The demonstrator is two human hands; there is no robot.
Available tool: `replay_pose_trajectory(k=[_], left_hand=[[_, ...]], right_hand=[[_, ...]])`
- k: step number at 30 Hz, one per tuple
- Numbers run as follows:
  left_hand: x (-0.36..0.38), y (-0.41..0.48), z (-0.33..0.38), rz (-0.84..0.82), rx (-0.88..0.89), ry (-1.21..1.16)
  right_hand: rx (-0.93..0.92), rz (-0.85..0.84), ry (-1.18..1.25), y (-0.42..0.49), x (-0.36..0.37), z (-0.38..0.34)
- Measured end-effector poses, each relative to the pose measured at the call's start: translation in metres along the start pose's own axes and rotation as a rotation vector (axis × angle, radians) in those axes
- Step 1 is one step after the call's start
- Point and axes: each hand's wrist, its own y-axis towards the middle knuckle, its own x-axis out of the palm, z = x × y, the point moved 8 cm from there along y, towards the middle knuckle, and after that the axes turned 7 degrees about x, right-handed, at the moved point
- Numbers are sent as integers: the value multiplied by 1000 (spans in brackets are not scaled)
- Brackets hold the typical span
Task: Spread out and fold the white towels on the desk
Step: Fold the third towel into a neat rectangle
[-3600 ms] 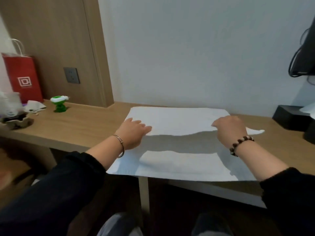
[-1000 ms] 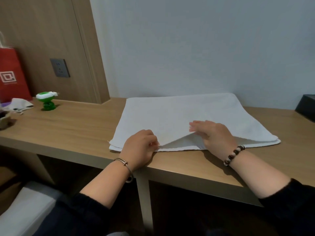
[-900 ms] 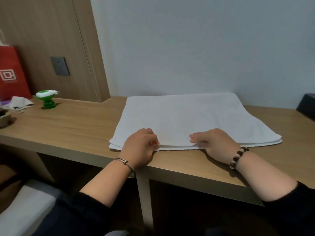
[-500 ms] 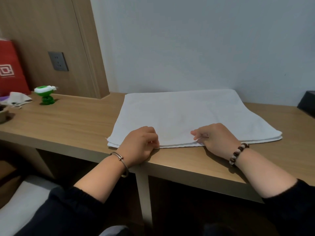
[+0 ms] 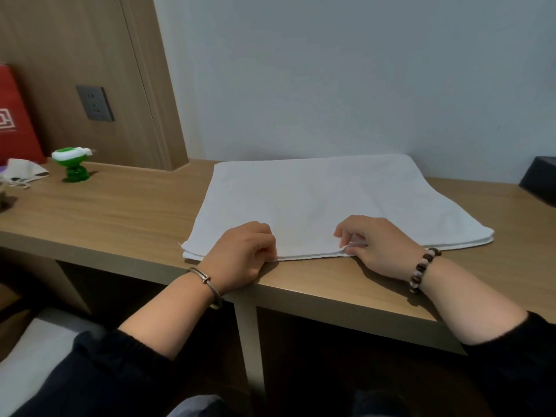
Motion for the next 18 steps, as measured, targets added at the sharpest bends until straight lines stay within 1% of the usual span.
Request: replay_pose_trajectory(k=[2,4,8,11,13,15,17,18], left_hand=[[1,-1,-3,-23,-13,-24],[2,-3,-8,-10,-62,-69],[3,-4,-14,27,-139,-131],[5,-5,-18,14,-170,-171],[6,-6,-20,9,-193,-199],[6,-6,-20,11,-201,-212],[7,-6,-20,14,-209,-209],[7,-6,-21,14,-216,-207]], right_hand=[[-3,-2,-12,0,-1,-1],[2,-3,-14,-1,0,-2],[-1,66,90,-4,-9,-3],[-62,-15,-46,-6,-5,-5],[-52,-54,-45,-8,-3,-3],[-35,-39,-41,-9,-4,-4],[-29,-24,-108,-7,-3,-7],[-18,-44,-138,-5,-3,-9]])
